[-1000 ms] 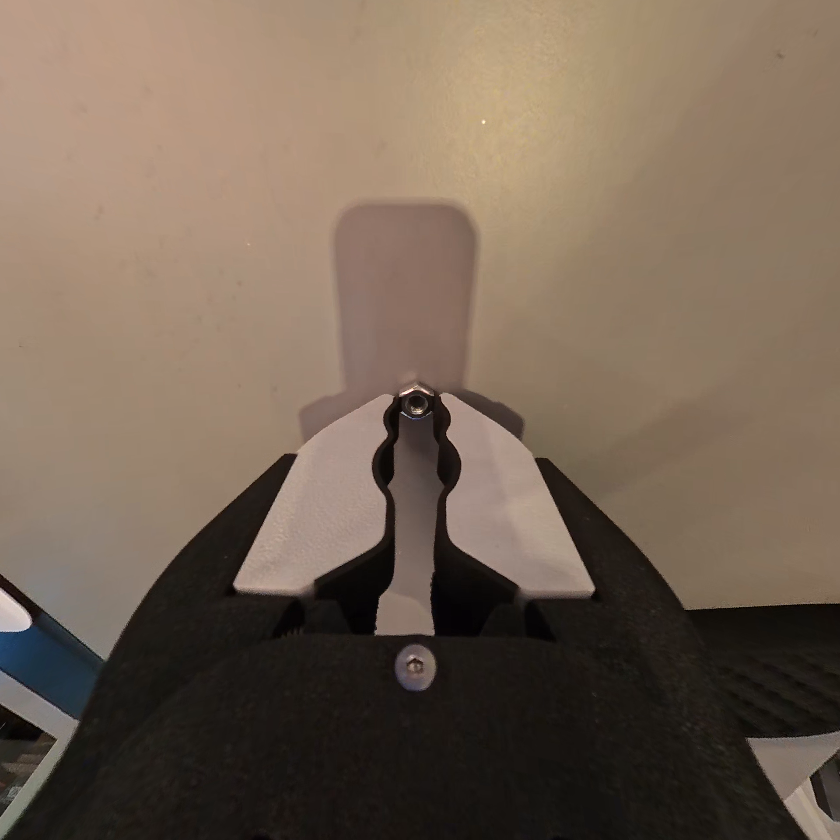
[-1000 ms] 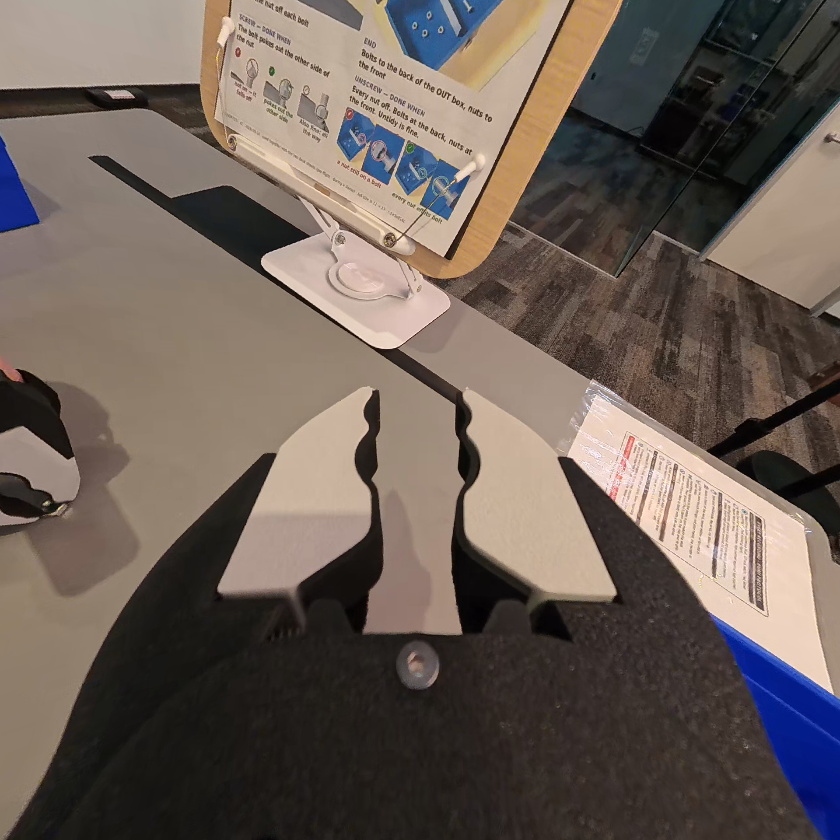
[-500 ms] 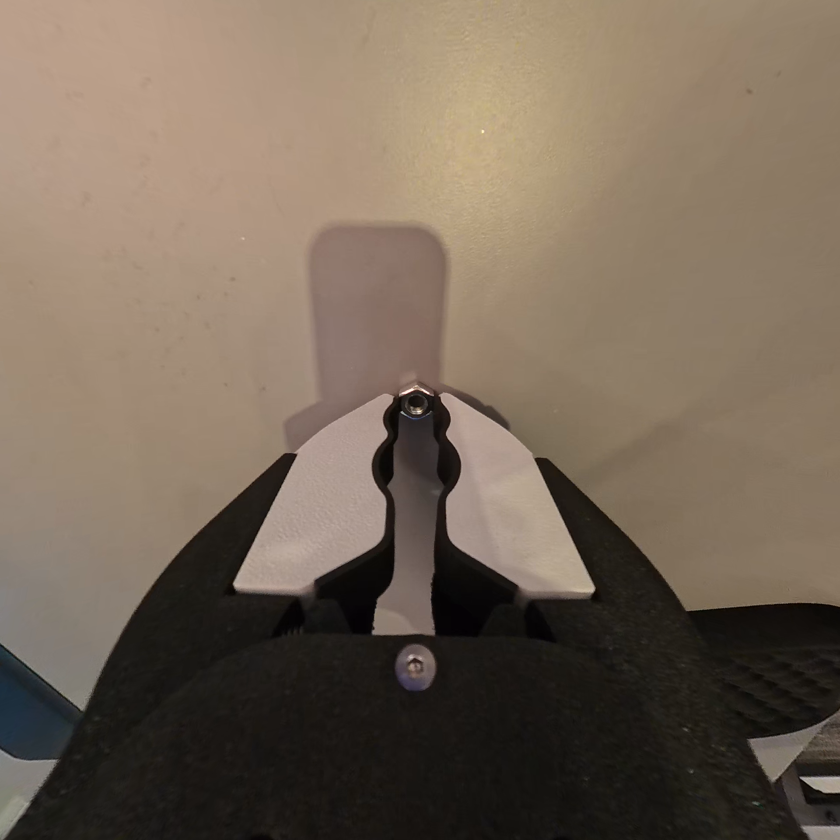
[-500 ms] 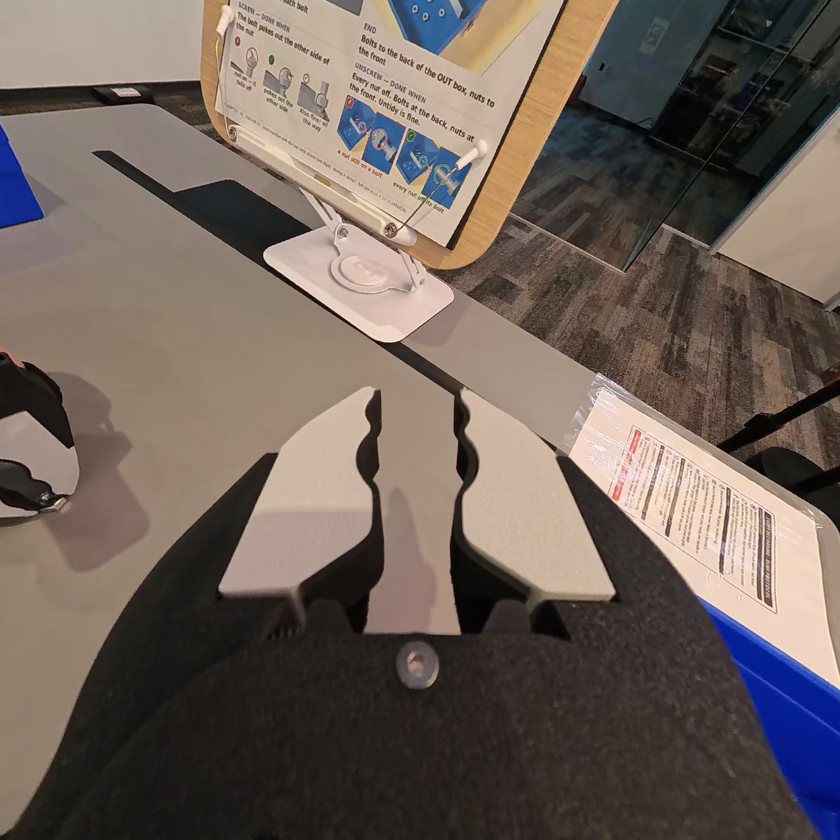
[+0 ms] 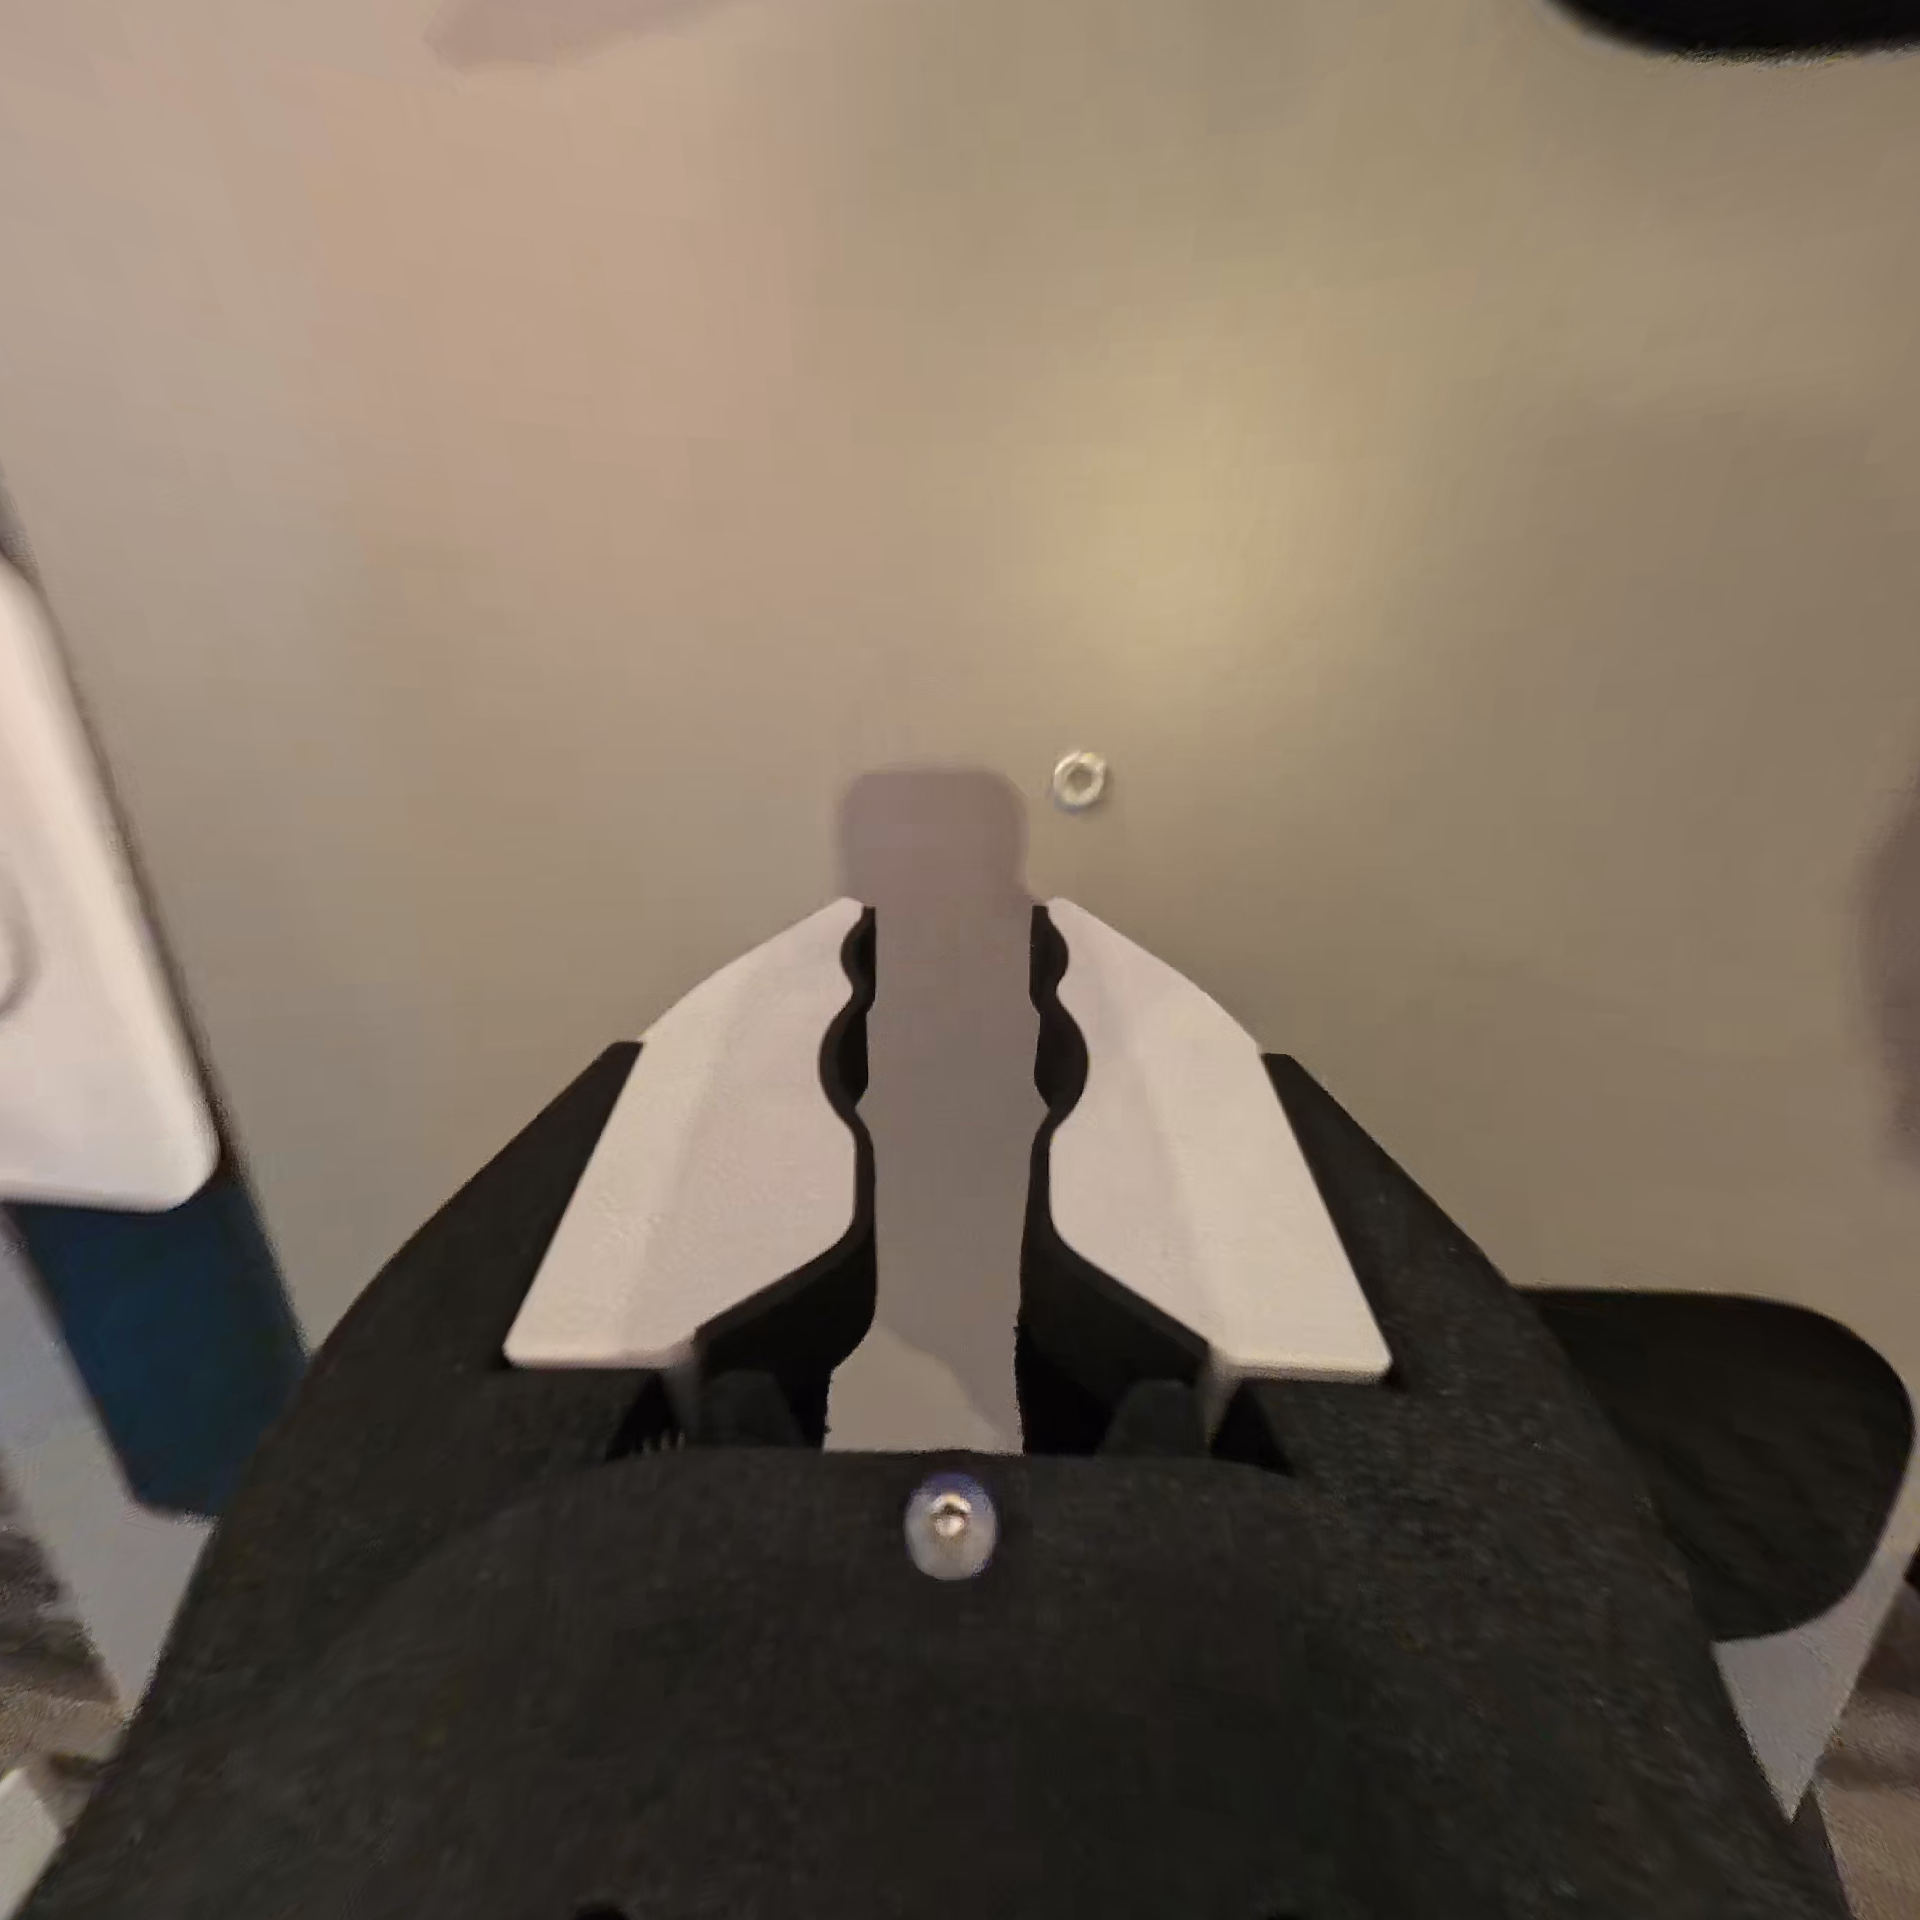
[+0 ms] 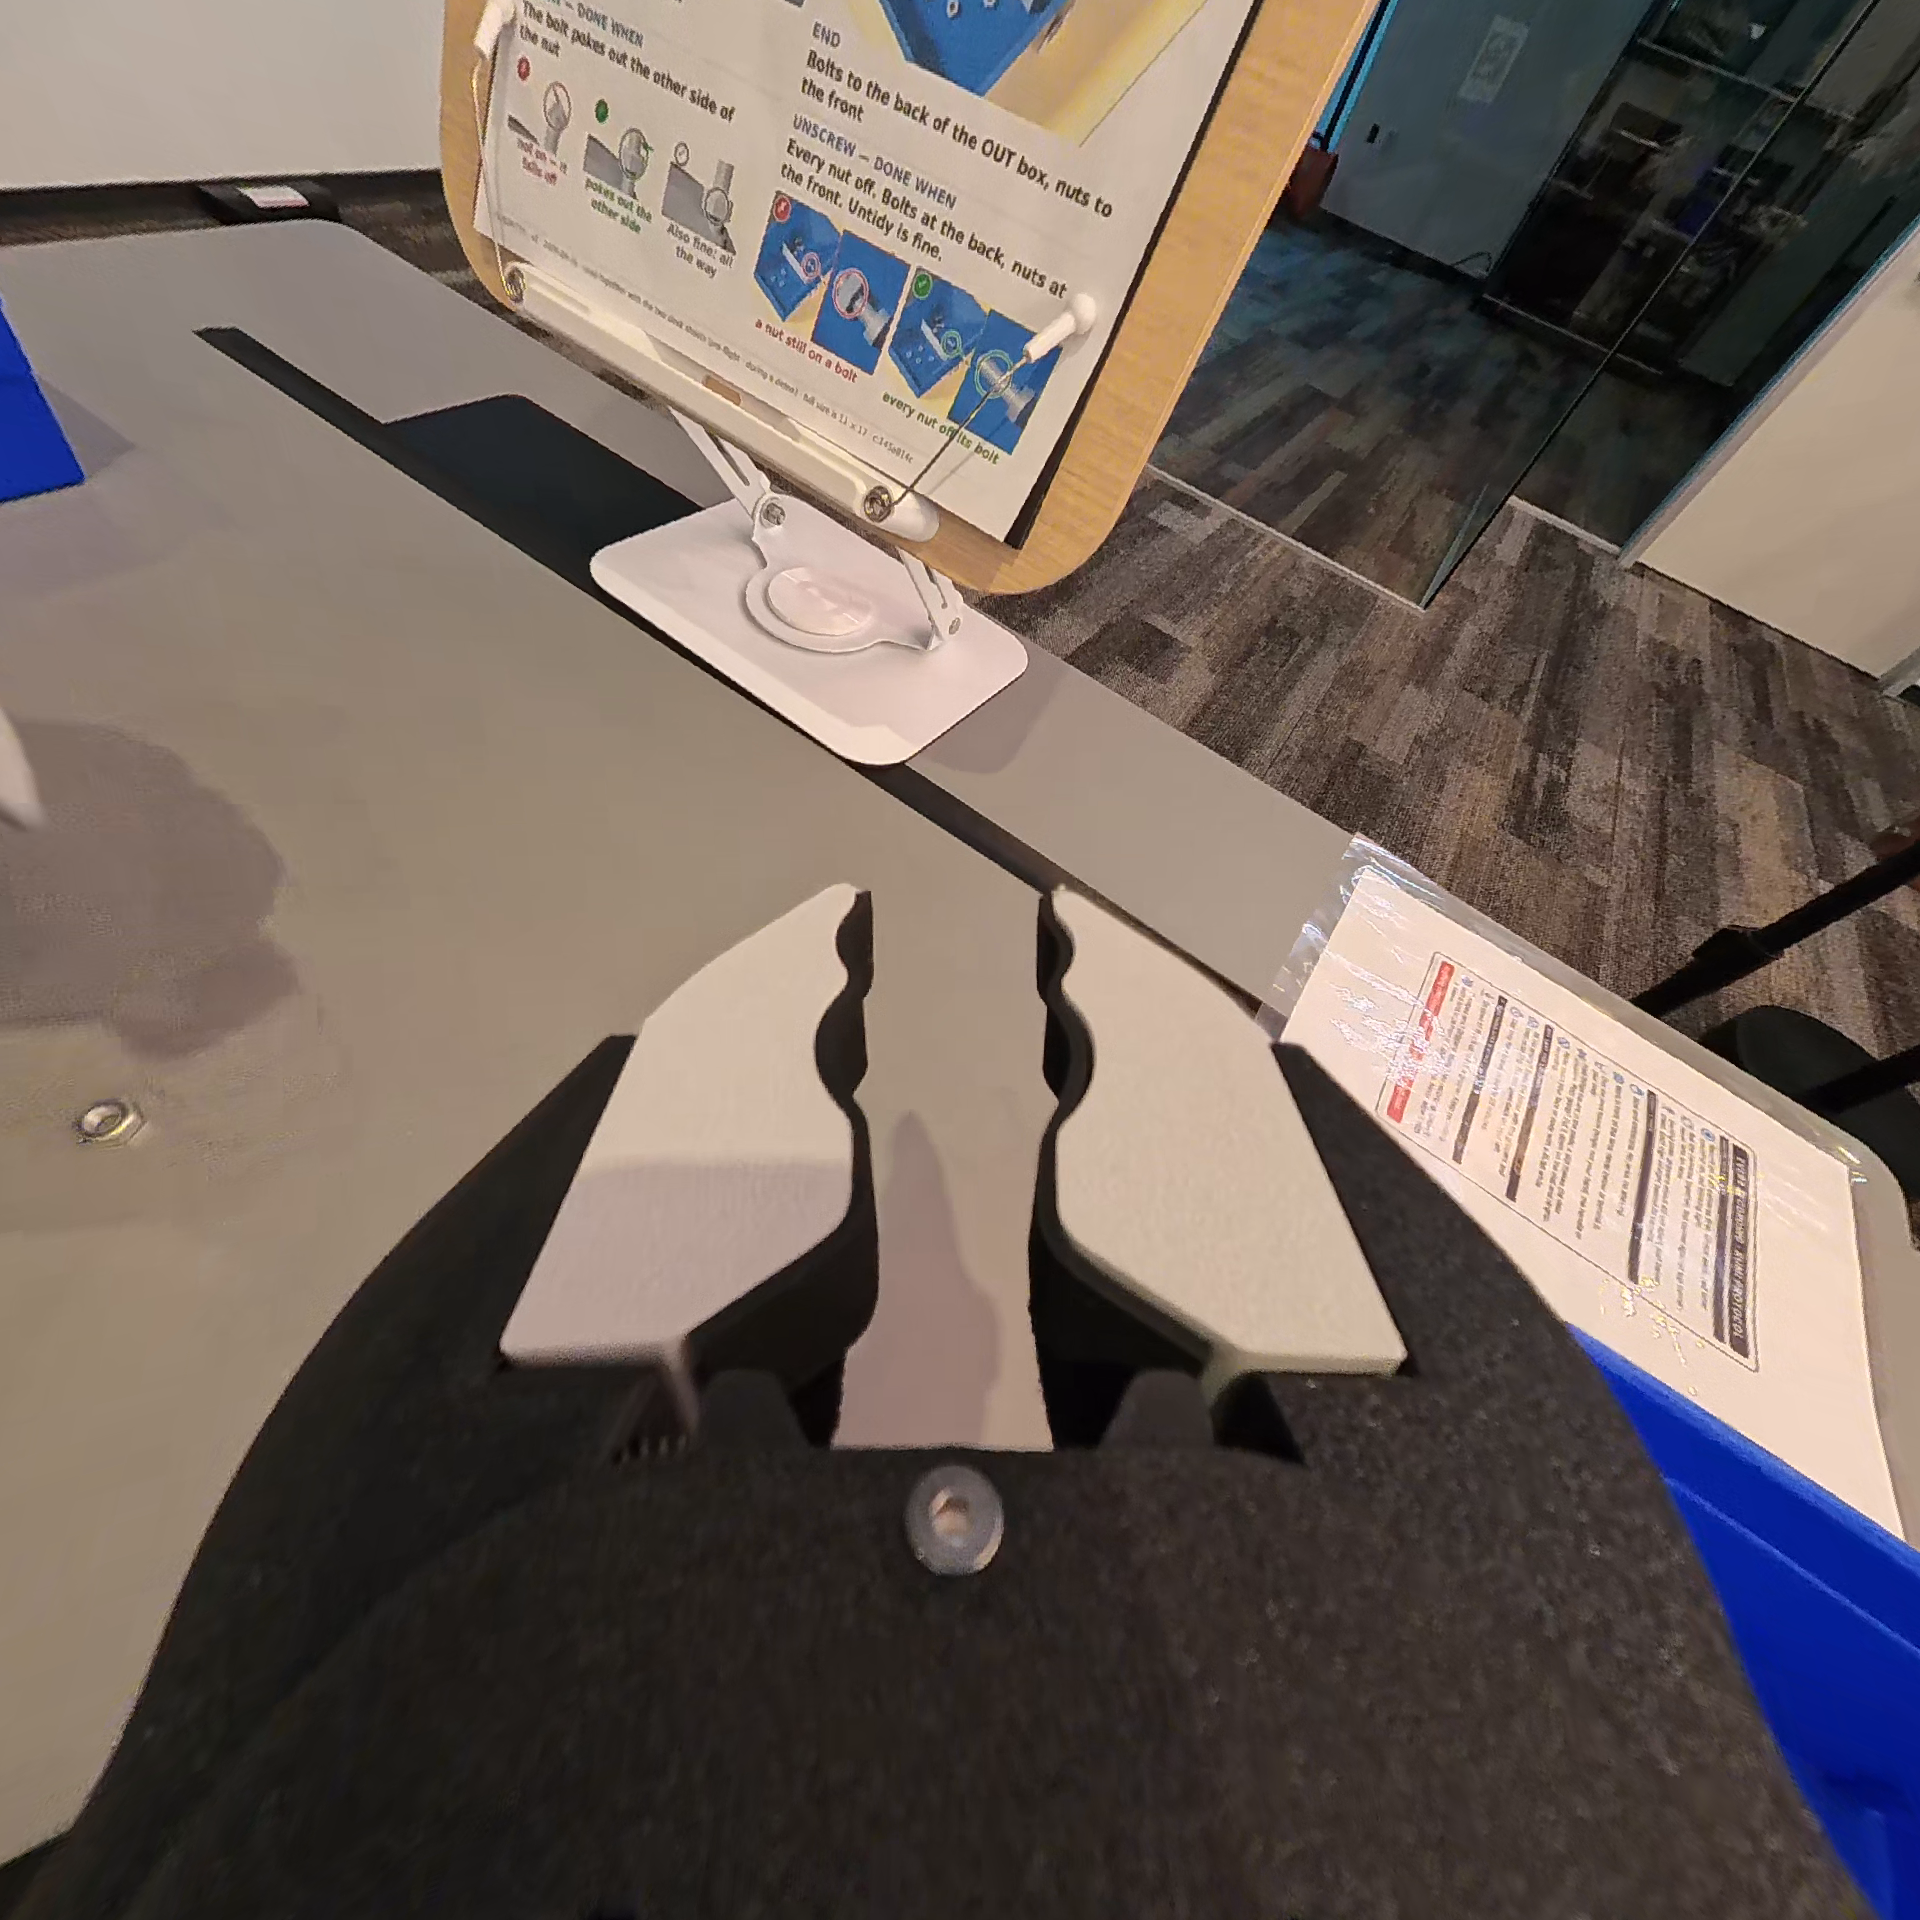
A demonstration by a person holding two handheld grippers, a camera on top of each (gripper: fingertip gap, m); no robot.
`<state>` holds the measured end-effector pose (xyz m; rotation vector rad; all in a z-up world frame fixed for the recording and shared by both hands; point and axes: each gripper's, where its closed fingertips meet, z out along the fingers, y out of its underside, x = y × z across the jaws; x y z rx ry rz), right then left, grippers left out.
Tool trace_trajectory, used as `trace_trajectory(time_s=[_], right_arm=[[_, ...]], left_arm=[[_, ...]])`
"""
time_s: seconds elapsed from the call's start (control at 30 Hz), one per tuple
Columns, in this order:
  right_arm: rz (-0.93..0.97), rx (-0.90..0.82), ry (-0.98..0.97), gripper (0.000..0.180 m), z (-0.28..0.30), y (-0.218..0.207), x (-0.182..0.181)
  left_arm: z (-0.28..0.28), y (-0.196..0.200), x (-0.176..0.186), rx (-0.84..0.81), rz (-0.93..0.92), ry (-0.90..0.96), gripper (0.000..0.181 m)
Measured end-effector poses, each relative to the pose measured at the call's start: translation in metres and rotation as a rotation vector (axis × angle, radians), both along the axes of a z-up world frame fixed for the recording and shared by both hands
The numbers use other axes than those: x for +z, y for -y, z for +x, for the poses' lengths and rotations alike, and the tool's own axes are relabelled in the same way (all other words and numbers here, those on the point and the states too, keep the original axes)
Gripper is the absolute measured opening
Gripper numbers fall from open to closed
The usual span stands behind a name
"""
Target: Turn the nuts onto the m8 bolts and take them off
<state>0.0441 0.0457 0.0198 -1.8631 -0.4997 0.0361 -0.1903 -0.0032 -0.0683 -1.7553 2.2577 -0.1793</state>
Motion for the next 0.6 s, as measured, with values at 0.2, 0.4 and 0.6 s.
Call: trace_trajectory(time_s=[0.2, 0.4, 0.6], right_arm=[[0.017, 0.029, -0.072, 0.029, -0.005, -0.002, 0.002], [0.035, 0.068, -0.091, 0.029, -0.019, -0.001, 0.011], [0.032, 0.064, -0.050, 0.029, -0.024, -0.002, 0.013]], left_arm=[[-0.145, -0.076, 0.103, 0.304, 0.204, 0.017, 0.028], [-0.308, -0.120, 0.061, 0.574, 0.127, -0.165, 0.026], [-0.360, -0.139, -0.012, 0.598, 0.012, -0.174, 0.025]])
